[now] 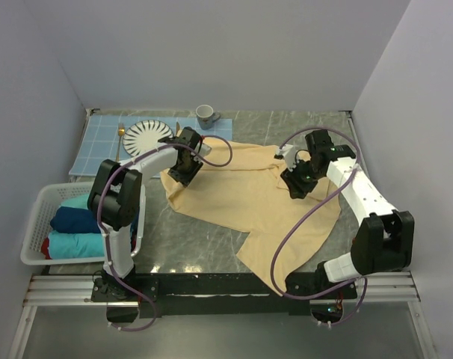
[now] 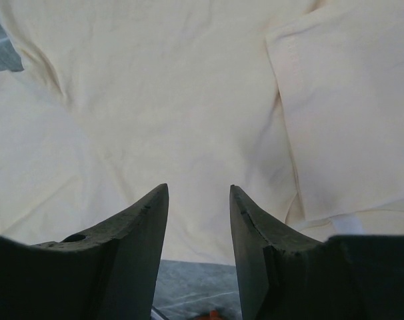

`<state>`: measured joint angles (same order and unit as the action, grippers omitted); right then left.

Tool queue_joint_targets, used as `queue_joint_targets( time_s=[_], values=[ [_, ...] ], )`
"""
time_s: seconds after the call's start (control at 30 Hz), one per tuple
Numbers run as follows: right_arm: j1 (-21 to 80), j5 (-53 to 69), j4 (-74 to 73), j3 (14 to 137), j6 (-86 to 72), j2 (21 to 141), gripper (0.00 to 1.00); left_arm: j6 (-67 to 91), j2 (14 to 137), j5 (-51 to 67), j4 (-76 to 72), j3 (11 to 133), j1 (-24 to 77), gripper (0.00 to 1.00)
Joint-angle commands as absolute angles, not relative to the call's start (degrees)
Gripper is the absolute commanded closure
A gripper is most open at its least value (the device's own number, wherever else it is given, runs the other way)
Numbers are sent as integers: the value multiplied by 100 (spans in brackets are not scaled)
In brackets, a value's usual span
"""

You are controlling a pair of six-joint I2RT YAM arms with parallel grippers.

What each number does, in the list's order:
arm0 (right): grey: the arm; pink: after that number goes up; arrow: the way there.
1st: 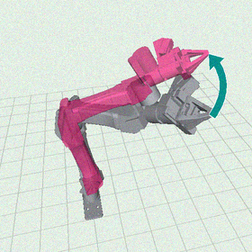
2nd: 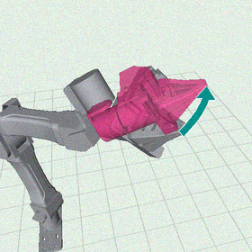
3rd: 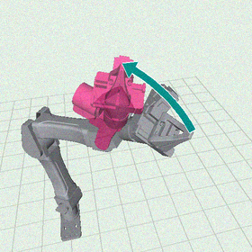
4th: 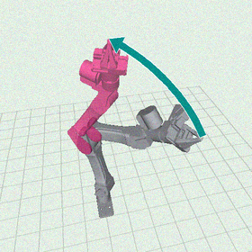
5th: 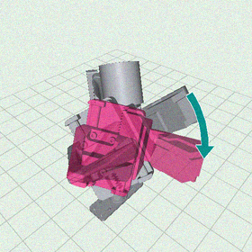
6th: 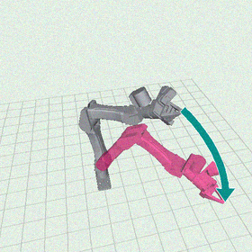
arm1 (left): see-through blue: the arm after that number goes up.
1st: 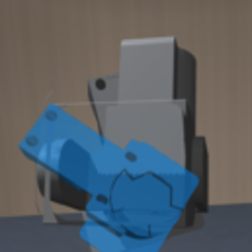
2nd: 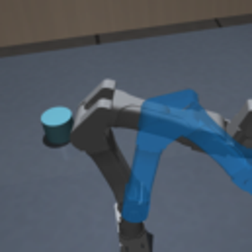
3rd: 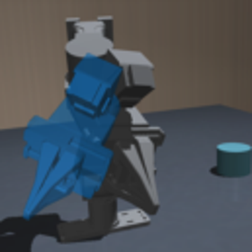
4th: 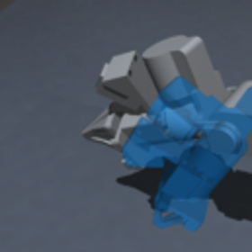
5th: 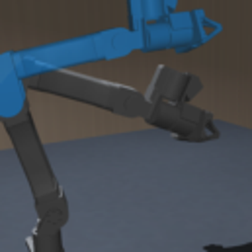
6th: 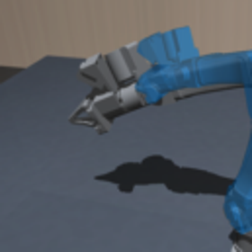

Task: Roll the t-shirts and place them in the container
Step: Fold the T-shirt at the center of the board.

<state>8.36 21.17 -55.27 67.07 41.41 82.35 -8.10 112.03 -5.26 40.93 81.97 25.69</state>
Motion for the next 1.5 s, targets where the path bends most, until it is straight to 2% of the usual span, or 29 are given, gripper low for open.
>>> queue_joint_targets(
  time_s=[0.0, 0.5, 0.8, 0.9, 1.0, 1.03, 1.3, 1.47],
  values=[
    [844, 2259, -5432, 6882, 4034, 8385, 50, -765, 11119, -527, 4149, 8447, 2601, 57],
    [844, 2241, -5423, 6961, 4254, 8490, 50, -826, 11276, -483, 4113, 8218, 2628, 61],
    [852, 2206, -5362, 6671, 4210, 8139, 50, -896, 11356, -501, 4122, 8306, 2654, 68],
    [844, 2197, -5317, 6566, 4149, 8016, 50, -949, 11320, -510, 4122, 8271, 2663, 75],
    [844, 2197, -5335, 6557, 4096, 7954, 50, -993, 11303, -527, 4148, 8314, 2663, 97],
    [852, 2197, -5335, 6565, 4096, 7919, 50, -1011, 11277, -519, 4166, 8349, 2663, 99],
    [905, 2180, -5397, 6416, 5077, 7524, 53, -1081, 10530, -729, 4219, 8244, 2417, 99],
    [1396, 2031, -5028, 5749, 6115, 6751, 53, -1090, 9941, -791, 4192, 7928, 2058, 99]
  ],
)
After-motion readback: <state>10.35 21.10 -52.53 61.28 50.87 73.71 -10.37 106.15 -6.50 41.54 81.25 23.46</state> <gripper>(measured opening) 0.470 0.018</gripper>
